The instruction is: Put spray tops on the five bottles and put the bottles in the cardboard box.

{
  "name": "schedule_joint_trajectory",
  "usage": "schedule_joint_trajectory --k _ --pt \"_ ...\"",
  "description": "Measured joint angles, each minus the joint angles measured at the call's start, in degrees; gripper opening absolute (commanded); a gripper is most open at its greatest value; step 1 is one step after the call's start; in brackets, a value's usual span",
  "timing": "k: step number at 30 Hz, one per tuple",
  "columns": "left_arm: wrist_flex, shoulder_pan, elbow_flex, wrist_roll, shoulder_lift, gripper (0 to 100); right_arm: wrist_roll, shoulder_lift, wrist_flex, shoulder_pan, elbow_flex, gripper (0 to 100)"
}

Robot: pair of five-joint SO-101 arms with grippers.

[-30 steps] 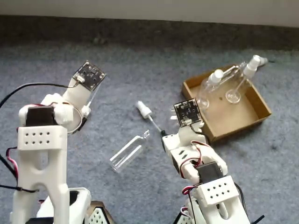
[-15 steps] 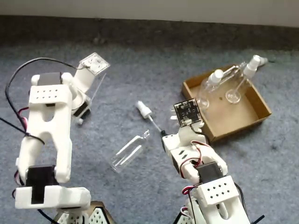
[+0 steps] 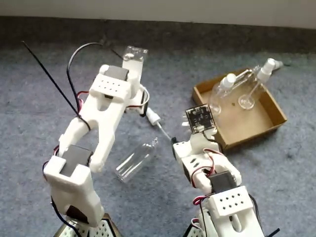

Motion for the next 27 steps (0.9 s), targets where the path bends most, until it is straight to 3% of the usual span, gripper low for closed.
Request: schedule_joint_trajectory --k 5,13,27 --pt "0.00 0.70 -8.97 13.98 7.30 17 0.00 0.00 0.00 2.11 0.00 7.4" --pt "0.00 2.90 -19.43 23.91 20.22 17 0.00 0.00 0.00 2.20 0.00 7.4" --pt "0.97 5.71 -27.16 25.93 29.80 16 0.00 0.00 0.00 2.20 0.00 7.4"
